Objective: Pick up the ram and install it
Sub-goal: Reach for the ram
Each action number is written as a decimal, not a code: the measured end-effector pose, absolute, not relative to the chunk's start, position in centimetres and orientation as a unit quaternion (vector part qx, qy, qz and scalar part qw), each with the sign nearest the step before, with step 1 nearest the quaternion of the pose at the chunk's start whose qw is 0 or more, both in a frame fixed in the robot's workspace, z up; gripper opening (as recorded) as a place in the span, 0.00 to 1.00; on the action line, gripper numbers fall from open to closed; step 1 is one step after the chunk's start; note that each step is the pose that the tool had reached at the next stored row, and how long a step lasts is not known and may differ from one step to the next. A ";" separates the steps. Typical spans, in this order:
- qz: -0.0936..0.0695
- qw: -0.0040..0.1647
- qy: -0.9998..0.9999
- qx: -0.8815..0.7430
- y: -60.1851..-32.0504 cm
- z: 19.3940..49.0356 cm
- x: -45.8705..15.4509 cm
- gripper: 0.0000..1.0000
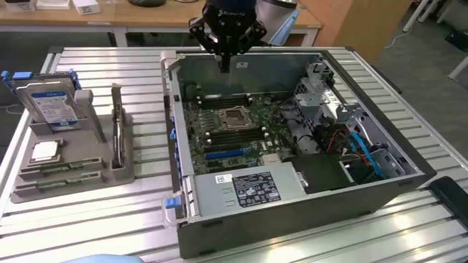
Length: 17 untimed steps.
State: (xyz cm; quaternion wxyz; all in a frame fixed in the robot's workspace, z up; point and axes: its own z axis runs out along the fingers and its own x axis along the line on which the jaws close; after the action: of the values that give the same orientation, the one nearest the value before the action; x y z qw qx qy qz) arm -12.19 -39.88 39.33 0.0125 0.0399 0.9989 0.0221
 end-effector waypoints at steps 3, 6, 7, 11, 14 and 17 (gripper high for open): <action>0.022 0.013 0.999 0.040 -39.9 39.3 -12.2 0.10; 0.022 0.013 0.999 0.040 -39.9 39.3 -12.2 0.10; 0.022 0.013 0.999 0.040 -39.9 39.3 -12.2 0.10; 0.022 0.013 0.999 0.040 -39.9 39.3 -12.2 0.10; 0.022 0.013 0.999 0.040 -39.9 39.3 -12.3 0.10; 0.022 0.013 0.999 0.040 -39.9 39.3 -12.7 0.10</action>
State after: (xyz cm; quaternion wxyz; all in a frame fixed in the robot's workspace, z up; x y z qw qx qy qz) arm -12.71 -39.89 39.33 0.0126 0.0402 0.9989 0.0221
